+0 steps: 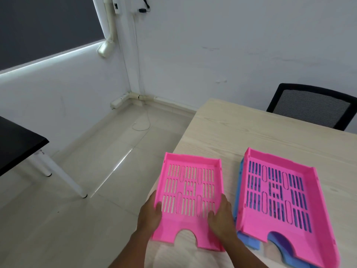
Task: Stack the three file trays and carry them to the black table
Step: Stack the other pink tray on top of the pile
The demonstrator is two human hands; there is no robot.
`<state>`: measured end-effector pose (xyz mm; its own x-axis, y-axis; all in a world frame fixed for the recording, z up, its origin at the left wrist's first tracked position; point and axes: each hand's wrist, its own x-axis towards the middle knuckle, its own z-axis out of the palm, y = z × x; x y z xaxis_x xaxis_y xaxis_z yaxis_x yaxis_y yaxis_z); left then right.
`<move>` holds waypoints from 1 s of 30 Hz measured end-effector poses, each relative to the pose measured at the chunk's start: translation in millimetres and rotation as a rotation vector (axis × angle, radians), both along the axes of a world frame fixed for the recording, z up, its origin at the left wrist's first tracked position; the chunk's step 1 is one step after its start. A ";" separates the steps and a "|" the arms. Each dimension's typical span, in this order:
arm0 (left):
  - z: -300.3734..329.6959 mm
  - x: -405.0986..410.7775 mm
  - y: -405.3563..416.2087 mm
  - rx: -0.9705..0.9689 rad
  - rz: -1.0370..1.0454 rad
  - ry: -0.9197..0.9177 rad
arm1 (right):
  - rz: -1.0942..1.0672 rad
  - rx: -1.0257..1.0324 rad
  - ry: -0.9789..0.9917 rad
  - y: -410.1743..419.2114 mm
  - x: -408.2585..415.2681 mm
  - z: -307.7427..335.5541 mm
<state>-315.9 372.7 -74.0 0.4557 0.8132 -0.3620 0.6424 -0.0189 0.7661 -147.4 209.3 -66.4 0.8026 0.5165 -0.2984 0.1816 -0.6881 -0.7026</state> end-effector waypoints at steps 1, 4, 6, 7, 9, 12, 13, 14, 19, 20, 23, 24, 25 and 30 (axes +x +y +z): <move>0.8 -1.9 0.8 -0.018 -0.006 -0.029 | -0.011 0.017 0.010 -1.8 -1.0 -0.5; 7.8 -3.6 -0.6 -0.081 0.003 -0.108 | -0.072 0.032 0.046 -4.9 -1.3 -3.4; 11.2 -3.8 -2.2 -0.135 0.023 -0.149 | -0.107 0.038 0.048 -5.3 -3.5 -4.5; 12.1 -4.2 -2.2 -0.156 0.036 -0.170 | -0.117 0.046 0.037 -4.3 -4.7 -5.3; 12.9 -6.1 -0.7 -0.181 0.074 -0.214 | -0.133 0.057 0.015 -1.4 -7.8 -2.0; 16.4 -11.8 4.9 -0.197 0.116 -0.256 | -0.119 0.095 -0.028 6.0 -9.3 11.0; 18.9 -13.4 7.8 -0.193 0.122 -0.269 | -0.101 0.117 -0.046 8.3 -9.1 16.6; 21.7 -14.6 10.9 -0.187 0.130 -0.279 | -0.080 0.141 -0.064 10.5 -9.6 24.5; 39.7 -12.9 22.8 -0.133 0.130 -0.335 | -0.079 0.217 -0.176 20.9 -2.1 47.1; 44.4 -10.5 23.5 -0.120 0.120 -0.342 | -0.089 0.227 -0.194 22.2 1.3 50.8; 58.2 1.0 23.3 -0.093 0.084 -0.349 | -0.111 0.278 -0.211 21.9 15.9 61.0; 62.5 5.4 22.3 -0.090 0.073 -0.351 | -0.131 0.291 -0.207 19.8 19.9 68.1; 66.2 10.4 21.2 -0.082 0.059 -0.362 | -0.151 0.301 -0.214 16.4 25.9 71.7; 75.0 46.0 8.2 -0.034 -0.006 -0.404 | -0.255 0.294 -0.271 -18.2 56.1 98.9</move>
<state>-269.9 380.9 1.0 0.5716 0.8006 -0.1795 0.2896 0.0077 0.9571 -91.3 191.1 32.5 0.9435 0.3240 0.0688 0.2364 -0.5133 -0.8250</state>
